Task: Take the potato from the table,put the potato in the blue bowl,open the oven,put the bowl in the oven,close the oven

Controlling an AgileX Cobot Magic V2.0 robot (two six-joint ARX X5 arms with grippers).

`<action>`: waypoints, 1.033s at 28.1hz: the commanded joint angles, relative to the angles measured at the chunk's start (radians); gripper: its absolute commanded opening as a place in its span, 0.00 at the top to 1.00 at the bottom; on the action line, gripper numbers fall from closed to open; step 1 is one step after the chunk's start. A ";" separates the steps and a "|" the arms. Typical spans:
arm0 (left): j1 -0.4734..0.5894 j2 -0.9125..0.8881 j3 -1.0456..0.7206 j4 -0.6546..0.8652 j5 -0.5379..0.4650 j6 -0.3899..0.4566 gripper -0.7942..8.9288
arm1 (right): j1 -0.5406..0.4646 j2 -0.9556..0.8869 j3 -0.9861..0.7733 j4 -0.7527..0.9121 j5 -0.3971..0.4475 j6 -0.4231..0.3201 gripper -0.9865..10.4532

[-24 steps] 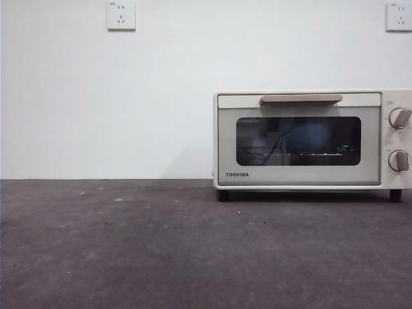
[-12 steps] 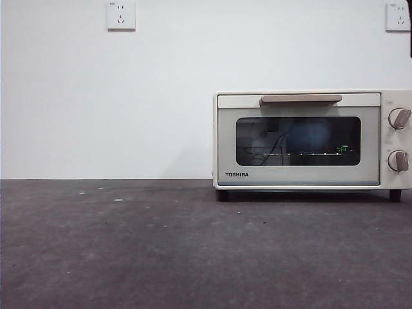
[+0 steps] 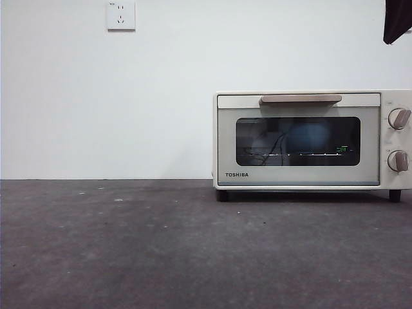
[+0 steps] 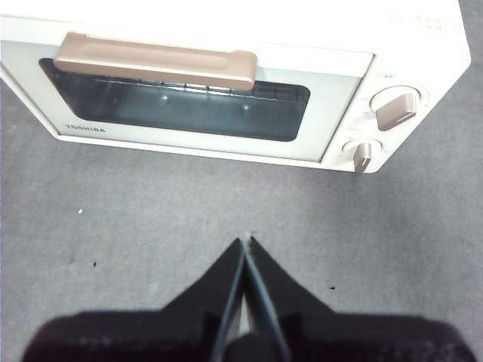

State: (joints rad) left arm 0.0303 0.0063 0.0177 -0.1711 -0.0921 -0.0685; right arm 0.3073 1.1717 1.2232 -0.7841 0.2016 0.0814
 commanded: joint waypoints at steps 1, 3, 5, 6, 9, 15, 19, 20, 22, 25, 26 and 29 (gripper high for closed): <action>0.006 -0.002 -0.010 0.001 0.044 0.013 0.92 | 0.000 0.002 -0.005 0.007 0.000 -0.004 0.91; 0.006 -0.002 -0.010 0.000 0.056 0.020 0.92 | 0.000 0.002 -0.005 0.007 0.000 -0.004 0.91; 0.006 -0.002 -0.010 0.000 0.055 0.021 0.92 | 0.000 0.002 -0.005 0.007 0.000 -0.004 0.91; 0.006 -0.002 -0.010 0.000 0.057 0.024 0.92 | 0.000 0.002 -0.005 0.007 0.000 -0.004 0.91; 0.006 -0.002 -0.010 0.001 0.077 0.012 0.92 | 0.000 0.002 -0.005 0.007 0.000 -0.004 0.91; 0.006 0.005 -0.010 0.007 0.085 0.011 0.92 | 0.000 0.002 -0.005 0.007 0.000 -0.004 0.91; 0.006 0.016 -0.010 0.007 0.085 0.011 0.92 | 0.000 0.002 -0.005 0.007 0.000 -0.004 0.91; 0.006 0.017 -0.010 0.007 0.085 0.011 0.92 | 0.000 0.002 -0.005 0.007 0.000 -0.004 0.91; 0.006 0.022 -0.010 0.007 0.085 0.011 0.92 | 0.000 0.002 -0.005 0.007 0.000 -0.004 0.91; 0.006 0.027 -0.010 0.007 0.085 0.011 0.92 | 0.000 0.002 -0.005 0.007 0.000 -0.004 0.91; 0.006 0.027 -0.010 0.007 0.085 0.011 0.92 | 0.000 0.002 -0.005 0.007 0.000 -0.004 0.91; 0.006 0.029 -0.010 0.007 0.085 0.011 0.92 | -0.007 0.001 -0.006 0.016 0.000 -0.004 0.91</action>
State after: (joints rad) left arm 0.0322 0.0345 0.0177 -0.1711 -0.0113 -0.0608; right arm 0.3031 1.1717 1.2232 -0.7761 0.2012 0.0814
